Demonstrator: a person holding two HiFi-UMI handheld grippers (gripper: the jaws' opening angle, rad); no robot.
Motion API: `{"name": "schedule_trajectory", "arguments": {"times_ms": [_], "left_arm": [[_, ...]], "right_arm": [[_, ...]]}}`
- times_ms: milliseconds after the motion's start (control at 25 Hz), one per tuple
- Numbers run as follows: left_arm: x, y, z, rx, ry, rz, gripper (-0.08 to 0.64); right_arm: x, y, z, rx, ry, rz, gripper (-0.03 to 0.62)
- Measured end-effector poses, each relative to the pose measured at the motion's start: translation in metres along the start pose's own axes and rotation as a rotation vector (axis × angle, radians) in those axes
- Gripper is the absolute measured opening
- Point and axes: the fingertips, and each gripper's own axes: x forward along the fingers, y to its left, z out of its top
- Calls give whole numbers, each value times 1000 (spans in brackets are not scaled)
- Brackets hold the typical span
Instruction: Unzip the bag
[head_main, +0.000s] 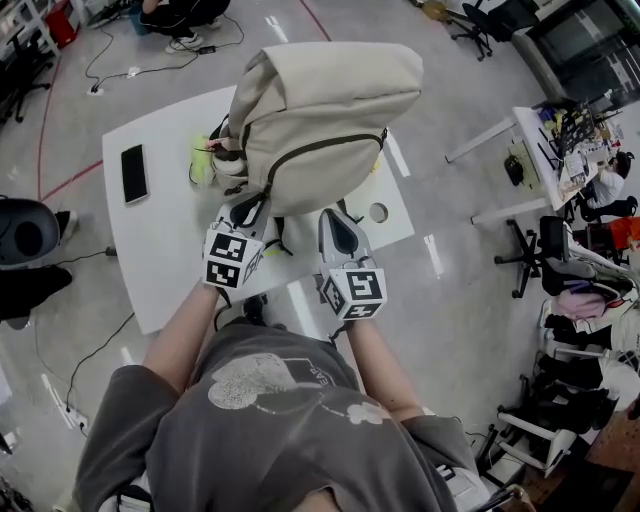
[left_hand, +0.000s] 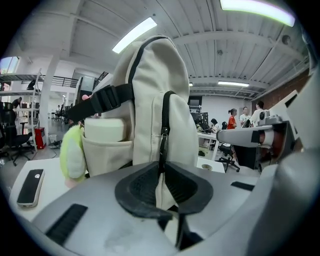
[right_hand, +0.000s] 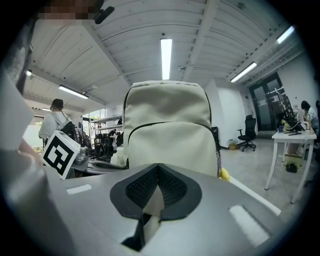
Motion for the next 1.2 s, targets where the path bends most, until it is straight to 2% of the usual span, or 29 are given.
{"name": "schedule_trajectory", "arguments": {"times_ms": [120, 360, 560, 800, 1000, 1200], "left_arm": [[-7, 4, 1, -19, -10, -7, 43], [-27, 13, 15, -107, -46, -61, 40], [-41, 14, 33, -109, -94, -103, 40], [-55, 12, 69, -117, -196, -146, 37], [-54, 12, 87, -95, -244, -145, 34], [-55, 11, 105, -85, -288, -102, 24]], "right_arm": [[5, -3, 0, 4, -5, -14, 0], [16, 6, 2, -23, -6, -5, 0], [24, 15, 3, -37, -10, -4, 0], [27, 11, 10, -29, -30, -44, 0], [30, -10, 17, -34, -53, -75, 0], [31, -55, 28, -34, -75, -113, 0]]}}
